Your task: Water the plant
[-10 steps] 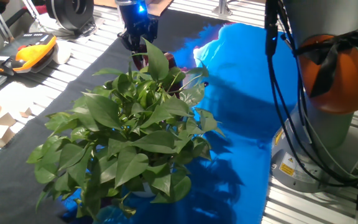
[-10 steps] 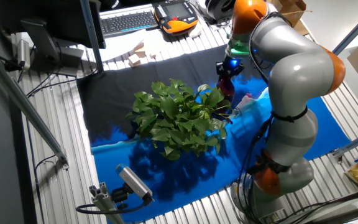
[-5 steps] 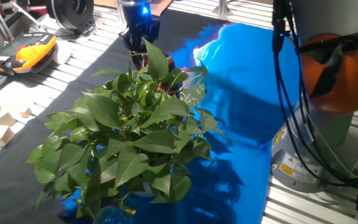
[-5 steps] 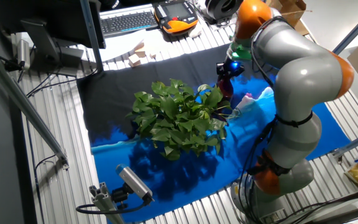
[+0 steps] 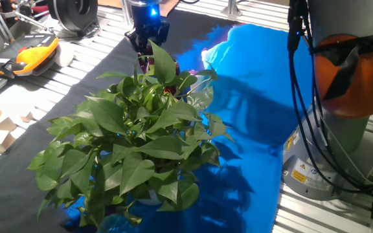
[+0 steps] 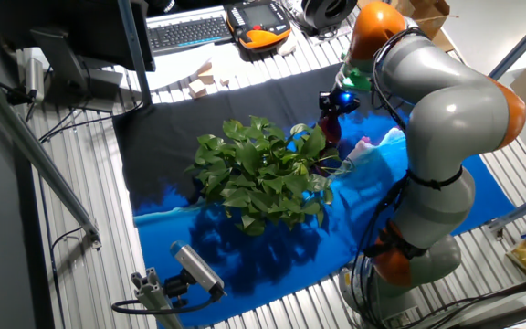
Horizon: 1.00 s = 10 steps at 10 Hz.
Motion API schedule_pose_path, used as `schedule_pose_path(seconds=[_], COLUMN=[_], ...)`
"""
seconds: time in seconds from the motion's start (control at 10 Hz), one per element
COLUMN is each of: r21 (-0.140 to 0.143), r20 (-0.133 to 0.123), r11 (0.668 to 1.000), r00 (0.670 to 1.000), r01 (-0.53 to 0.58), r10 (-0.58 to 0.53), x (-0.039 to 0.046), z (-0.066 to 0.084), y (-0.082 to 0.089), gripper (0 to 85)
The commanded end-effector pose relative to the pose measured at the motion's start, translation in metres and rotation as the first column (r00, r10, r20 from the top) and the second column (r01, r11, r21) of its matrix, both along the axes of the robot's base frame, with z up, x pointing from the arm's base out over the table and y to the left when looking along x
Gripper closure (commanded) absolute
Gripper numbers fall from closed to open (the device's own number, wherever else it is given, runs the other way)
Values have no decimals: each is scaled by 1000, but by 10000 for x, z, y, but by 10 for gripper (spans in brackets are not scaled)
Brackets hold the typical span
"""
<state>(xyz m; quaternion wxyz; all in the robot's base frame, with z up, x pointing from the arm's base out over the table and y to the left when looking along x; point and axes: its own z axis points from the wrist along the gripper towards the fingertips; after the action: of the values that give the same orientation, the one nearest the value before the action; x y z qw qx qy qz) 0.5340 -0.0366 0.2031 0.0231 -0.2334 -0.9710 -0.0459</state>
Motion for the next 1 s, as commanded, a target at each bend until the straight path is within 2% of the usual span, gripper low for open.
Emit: schedule_pose_path(seconds=[0.0,0.1,0.3,0.4,0.5,0.6,0.7,0.8,0.9], r21=[-16,-37,-1,29,97,96,84,72,65], r20=[-8,-31,-65,-87,-107,-113,-113,-108,-103], r11=[1000,999,1000,999,994,992,992,995,998], r00=[1000,999,998,995,992,989,988,991,995], r01=[9,28,-8,-38,-59,-82,-92,-73,3], r10=[-9,-29,8,40,69,92,101,80,4], x=[0,0,0,51,129,163,166,150,107], z=[-1,-1,-1,166,349,447,496,523,588], y=[-1,-1,-1,-237,-565,-765,-856,-864,-872], gripper=[850,850,850,850,850,850,850,850,850])
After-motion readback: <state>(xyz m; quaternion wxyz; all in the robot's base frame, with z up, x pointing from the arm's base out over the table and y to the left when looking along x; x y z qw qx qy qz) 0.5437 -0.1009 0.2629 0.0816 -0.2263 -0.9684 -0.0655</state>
